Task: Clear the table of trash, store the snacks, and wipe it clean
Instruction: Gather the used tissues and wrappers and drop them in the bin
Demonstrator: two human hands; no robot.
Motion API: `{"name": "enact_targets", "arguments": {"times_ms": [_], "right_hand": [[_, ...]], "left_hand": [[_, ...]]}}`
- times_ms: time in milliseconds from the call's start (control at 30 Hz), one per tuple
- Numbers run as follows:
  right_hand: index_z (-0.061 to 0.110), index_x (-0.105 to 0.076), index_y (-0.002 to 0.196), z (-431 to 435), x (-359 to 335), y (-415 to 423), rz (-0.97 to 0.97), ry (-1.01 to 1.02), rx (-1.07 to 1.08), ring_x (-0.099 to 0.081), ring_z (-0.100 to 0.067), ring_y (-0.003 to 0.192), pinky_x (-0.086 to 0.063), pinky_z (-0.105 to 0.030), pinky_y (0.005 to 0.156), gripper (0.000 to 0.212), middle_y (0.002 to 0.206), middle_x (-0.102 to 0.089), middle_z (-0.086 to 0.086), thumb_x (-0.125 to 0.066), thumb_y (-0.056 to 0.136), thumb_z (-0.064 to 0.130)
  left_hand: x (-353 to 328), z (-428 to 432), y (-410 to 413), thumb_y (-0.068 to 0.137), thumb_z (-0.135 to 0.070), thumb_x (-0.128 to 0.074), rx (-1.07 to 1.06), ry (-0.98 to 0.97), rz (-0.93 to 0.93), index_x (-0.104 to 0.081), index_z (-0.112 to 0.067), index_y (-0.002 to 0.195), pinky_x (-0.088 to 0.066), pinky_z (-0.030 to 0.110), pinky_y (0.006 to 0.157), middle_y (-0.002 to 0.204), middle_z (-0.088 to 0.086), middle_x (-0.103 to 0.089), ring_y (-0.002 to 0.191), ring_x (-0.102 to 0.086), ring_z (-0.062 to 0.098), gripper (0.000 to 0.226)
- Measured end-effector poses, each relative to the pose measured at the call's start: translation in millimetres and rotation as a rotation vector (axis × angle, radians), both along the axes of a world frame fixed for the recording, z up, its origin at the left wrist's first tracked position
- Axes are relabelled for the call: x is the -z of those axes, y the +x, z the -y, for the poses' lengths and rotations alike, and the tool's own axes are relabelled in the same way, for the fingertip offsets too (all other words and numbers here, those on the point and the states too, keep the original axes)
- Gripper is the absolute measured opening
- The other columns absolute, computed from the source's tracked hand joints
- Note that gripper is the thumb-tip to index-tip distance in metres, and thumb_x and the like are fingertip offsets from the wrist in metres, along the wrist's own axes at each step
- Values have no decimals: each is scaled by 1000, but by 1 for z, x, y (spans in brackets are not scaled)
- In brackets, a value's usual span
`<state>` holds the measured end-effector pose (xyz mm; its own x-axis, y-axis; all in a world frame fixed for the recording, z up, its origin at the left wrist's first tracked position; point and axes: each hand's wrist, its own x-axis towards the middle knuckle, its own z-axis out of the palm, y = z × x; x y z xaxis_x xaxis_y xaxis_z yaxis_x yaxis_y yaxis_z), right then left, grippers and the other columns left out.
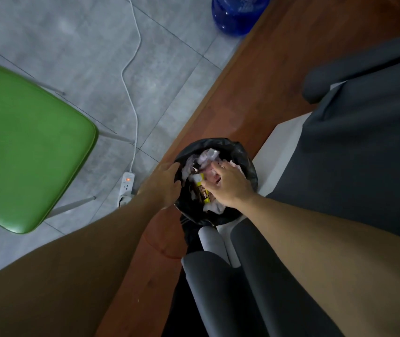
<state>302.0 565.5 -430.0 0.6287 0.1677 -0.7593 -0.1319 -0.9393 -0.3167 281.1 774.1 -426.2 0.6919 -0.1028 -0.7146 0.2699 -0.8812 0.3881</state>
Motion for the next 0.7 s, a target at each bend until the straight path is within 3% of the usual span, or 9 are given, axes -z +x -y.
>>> {"name": "enact_targets", "arguments": {"times_ms": [267, 467, 533, 633, 700], "right_hand": [[28, -31, 155, 3, -26, 2, -1, 12, 30, -19, -29, 150, -27, -55, 117, 74, 163, -24, -5, -49, 93, 65], [27, -28, 156, 7, -87, 15, 23, -23, 0, -19, -30, 150, -22, -55, 118, 71, 164, -22, -6, -41, 97, 64], [26, -27, 156, 8, -109, 18, 37, -25, -18, -18, -30, 150, -21, -55, 118, 71, 165, -21, -5, -40, 98, 64], [25, -25, 157, 13, -148, 24, 73, -17, -31, -15, -29, 151, -19, -57, 118, 72, 165, -19, -5, -37, 98, 65], [26, -24, 157, 16, -181, 29, 115, -8, -40, -14, -28, 151, -17, -56, 119, 72, 165, -18, -4, -35, 98, 65]], "left_hand": [[-17, -3, 4, 88, -33, -43, 10, 26, -10, -38, -18, 143, -46, 51, 99, 137, 11, -48, 121, -49, 34, 57], [-60, -2, 14, 87, -39, -33, 37, 64, 25, -43, -15, 132, -47, 48, 95, 124, 10, -51, 114, -52, 32, 51], [-82, 0, 18, 89, -45, -27, 51, 74, 41, -40, -15, 136, -45, 47, 99, 129, 9, -49, 121, -50, 34, 57], [-136, 10, 26, 99, -37, -42, 30, 107, 99, -31, -16, 150, -36, 46, 111, 153, 12, -35, 139, -36, 34, 57], [-173, 16, 30, 99, -34, -45, 24, 124, 141, -29, -16, 152, -33, 44, 114, 156, 13, -31, 142, -32, 33, 57]]}}
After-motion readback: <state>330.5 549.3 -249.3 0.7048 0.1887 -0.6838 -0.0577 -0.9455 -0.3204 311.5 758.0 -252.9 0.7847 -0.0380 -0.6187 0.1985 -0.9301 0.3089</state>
